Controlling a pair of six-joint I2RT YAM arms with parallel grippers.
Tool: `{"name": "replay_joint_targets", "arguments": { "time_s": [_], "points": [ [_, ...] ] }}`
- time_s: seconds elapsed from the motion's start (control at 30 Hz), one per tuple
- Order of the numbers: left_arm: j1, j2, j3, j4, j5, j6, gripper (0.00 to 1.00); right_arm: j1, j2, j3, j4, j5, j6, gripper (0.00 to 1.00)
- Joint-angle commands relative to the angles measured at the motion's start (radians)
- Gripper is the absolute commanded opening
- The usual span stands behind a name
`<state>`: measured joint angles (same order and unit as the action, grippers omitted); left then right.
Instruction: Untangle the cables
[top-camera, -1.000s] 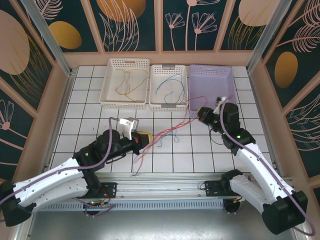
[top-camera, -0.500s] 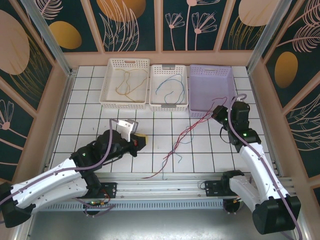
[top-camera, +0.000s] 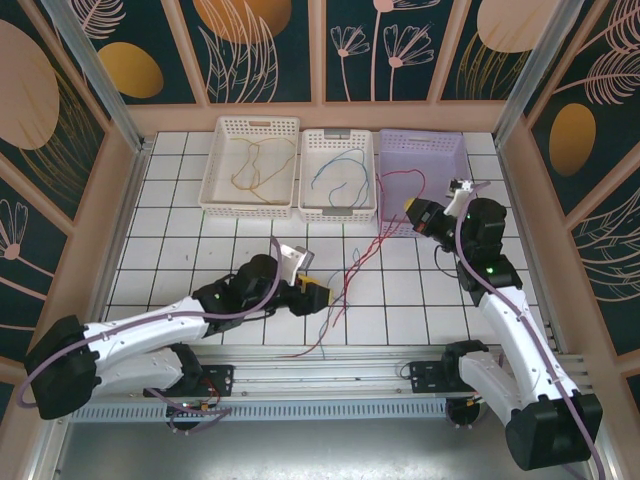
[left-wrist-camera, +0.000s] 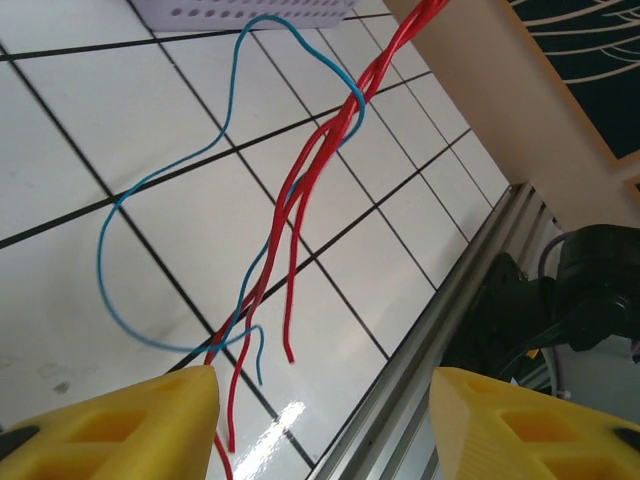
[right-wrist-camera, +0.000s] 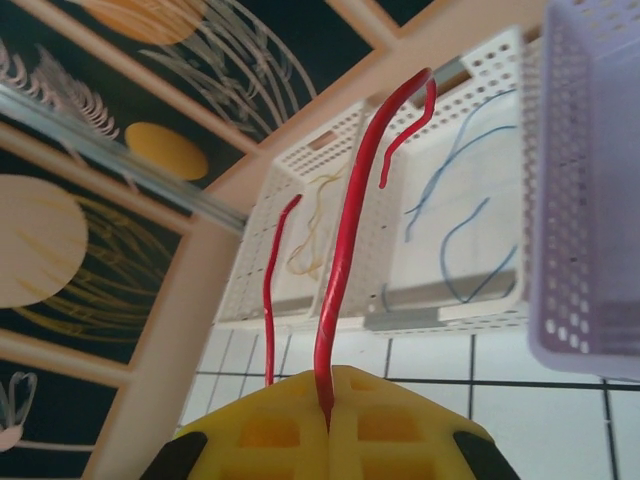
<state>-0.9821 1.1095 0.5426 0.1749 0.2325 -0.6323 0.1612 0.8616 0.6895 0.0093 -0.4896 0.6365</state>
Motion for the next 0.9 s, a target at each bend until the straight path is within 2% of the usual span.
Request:
{"name": "replay_joint_targets", "arguments": {
  "time_s": [0.0,0.57,0.67,0.73,0.83,0.87],
  "points": [
    [-0.001,0.036,0.025,0.108,0.048,0.006,0.60,0.014,0.009,0.043,0.093,-0.106,0.022,0.00],
    [-0.001,0.216,0.064,0.271,0.113,-0.025,0.60,0.157,0.057,0.097,0.107,-0.068,0.017,0.00],
    [-0.001,0.230,0.077,0.272,0.111,-0.021,0.46,0.169,0.061,0.099,0.101,-0.058,0.011,0.00],
    [-0.001,0.225,0.076,0.267,0.108,-0.018,0.26,0.171,0.060,0.103,0.089,-0.046,0.005,0.00],
    [0.000,0.205,0.067,0.245,0.093,-0.010,0.04,0.170,0.056,0.114,0.038,0.010,-0.015,0.00],
    [0.000,0.196,0.064,0.236,0.089,-0.007,0.00,0.170,0.057,0.118,0.013,0.039,-0.022,0.00]
  ]
}}
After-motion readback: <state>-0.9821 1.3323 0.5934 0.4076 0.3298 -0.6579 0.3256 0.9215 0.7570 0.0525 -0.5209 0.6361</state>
